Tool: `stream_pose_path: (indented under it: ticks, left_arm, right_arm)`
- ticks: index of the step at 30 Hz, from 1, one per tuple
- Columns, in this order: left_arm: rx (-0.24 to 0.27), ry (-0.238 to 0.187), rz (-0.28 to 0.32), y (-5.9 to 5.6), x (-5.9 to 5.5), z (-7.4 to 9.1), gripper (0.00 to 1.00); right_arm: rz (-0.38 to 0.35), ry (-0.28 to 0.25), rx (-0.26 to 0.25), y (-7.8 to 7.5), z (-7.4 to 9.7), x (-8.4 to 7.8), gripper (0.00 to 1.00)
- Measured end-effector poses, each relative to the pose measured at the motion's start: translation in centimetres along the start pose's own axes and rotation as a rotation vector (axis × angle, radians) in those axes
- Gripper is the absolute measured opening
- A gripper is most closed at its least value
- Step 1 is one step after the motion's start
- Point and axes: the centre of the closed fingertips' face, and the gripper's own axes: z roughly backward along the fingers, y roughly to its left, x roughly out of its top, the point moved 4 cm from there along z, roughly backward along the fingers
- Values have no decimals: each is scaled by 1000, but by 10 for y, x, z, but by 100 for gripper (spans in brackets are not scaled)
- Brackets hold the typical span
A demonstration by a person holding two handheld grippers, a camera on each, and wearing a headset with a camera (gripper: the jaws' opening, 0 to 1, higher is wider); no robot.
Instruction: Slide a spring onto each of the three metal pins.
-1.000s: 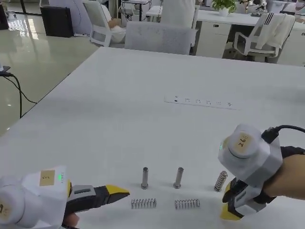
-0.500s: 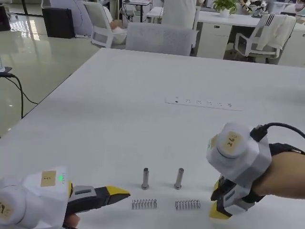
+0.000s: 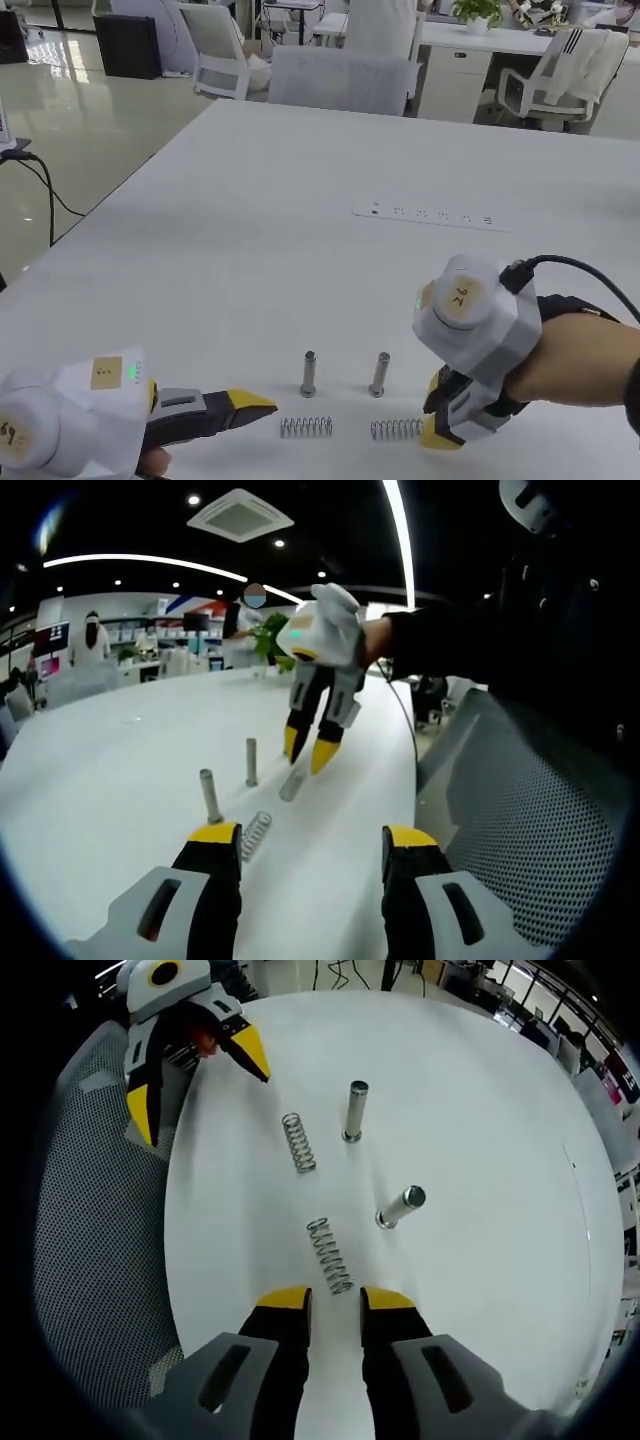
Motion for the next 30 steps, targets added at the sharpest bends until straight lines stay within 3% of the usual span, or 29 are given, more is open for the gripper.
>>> stream_pose_path:
  ticks: [12,30]
  left_arm:
    - [3,0,7,1,-1,0,51]
    - [3,3,12,1,-2,1,49]
  right_arm:
    - [57,40,20,-2,-12,0,14]
    - [96,57,27,-1,-16,2,10]
